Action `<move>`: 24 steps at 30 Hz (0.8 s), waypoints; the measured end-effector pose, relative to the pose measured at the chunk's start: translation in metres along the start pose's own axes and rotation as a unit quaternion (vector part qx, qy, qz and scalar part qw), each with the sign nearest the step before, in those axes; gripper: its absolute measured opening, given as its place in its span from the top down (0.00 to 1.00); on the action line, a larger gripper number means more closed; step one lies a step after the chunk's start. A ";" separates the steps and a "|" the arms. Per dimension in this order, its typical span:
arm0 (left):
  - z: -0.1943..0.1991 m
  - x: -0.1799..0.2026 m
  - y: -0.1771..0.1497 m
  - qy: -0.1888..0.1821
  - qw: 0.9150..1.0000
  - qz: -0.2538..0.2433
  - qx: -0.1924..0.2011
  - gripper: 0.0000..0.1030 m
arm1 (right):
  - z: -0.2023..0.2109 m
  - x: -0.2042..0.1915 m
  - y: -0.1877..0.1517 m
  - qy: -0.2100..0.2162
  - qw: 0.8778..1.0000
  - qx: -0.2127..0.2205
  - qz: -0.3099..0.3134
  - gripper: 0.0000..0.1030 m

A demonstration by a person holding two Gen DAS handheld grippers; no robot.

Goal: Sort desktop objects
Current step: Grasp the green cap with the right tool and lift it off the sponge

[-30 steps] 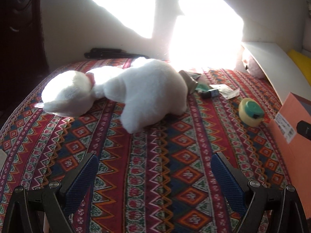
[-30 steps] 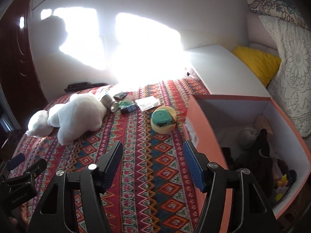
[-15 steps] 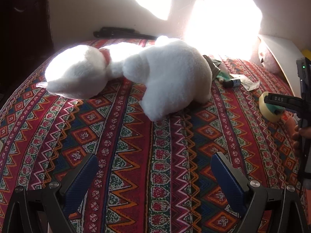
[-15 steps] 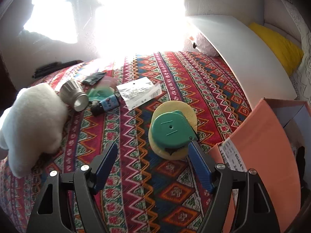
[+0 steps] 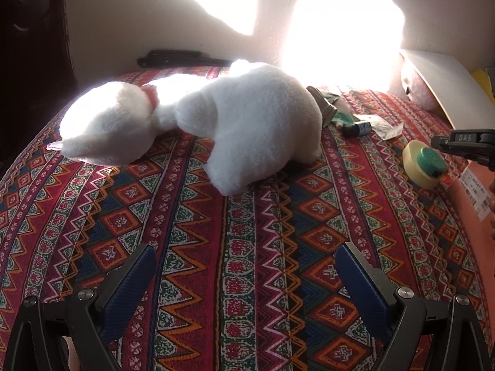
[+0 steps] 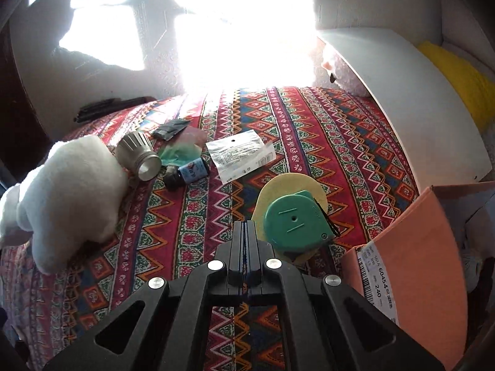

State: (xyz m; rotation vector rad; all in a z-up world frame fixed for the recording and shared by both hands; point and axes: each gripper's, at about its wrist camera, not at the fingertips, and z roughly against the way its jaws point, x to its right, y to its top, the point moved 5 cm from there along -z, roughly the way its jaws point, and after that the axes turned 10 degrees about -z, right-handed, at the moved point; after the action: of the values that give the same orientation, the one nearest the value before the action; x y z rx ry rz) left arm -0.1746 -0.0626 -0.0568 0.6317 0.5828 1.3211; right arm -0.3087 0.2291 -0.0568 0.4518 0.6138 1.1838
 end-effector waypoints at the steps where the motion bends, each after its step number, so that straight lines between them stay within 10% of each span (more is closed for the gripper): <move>1: 0.002 -0.001 -0.001 0.000 1.000 0.002 0.002 0.06 | 0.006 0.004 0.003 0.014 1.000 -0.001 -0.015 0.84; 4: 0.005 -0.002 -0.003 0.000 1.000 0.005 0.003 0.06 | 0.019 0.016 0.010 0.041 0.997 0.013 -0.059 0.23; 5: 0.005 -0.002 -0.004 0.001 1.000 0.005 0.001 0.06 | 0.019 0.020 0.012 0.035 0.997 0.018 -0.062 0.20; 16: -0.011 0.003 -0.005 0.003 1.000 -0.009 -0.015 0.06 | -0.053 0.014 0.008 -0.106 0.994 0.007 0.033 0.24; 18: -0.013 0.003 -0.006 0.005 1.000 -0.011 -0.017 0.06 | -0.057 0.013 0.011 -0.131 0.990 0.021 0.053 0.51; 24: -0.015 0.004 -0.004 -0.002 1.000 -0.003 -0.019 0.06 | -0.051 0.016 0.004 -0.098 0.992 -0.009 0.075 0.51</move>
State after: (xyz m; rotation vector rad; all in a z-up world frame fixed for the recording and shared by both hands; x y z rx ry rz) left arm -0.1818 -0.0582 -0.0697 0.5996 0.5545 1.3218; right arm -0.3406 0.2455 -0.0960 0.5991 0.4054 1.2682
